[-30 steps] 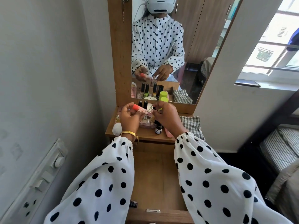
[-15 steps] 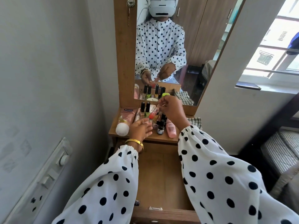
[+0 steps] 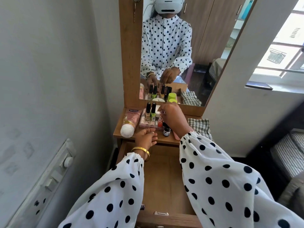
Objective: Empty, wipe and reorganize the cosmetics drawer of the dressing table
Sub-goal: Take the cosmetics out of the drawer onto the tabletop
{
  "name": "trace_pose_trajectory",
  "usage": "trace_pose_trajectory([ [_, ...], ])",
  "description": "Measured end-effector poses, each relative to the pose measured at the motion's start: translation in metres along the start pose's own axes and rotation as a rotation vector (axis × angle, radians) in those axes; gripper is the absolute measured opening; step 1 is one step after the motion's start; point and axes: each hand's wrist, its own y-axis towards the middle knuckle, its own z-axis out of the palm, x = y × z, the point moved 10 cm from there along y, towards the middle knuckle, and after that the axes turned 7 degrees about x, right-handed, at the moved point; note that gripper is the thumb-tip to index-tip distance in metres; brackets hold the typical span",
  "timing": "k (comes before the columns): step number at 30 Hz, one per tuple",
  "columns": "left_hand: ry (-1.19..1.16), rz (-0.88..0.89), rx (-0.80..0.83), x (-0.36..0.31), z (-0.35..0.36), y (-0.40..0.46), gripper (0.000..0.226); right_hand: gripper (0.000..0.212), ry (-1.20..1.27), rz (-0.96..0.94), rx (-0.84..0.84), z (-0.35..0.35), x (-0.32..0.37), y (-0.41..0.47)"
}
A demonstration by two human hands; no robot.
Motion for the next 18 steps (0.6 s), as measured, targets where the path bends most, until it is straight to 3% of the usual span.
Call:
trace_pose_trajectory([
  [18, 0.07, 0.016, -0.003, 0.0, -0.006, -0.005, 0.021, 0.026, -0.035, -0.009, -0.076, -0.01, 0.001, -0.007],
])
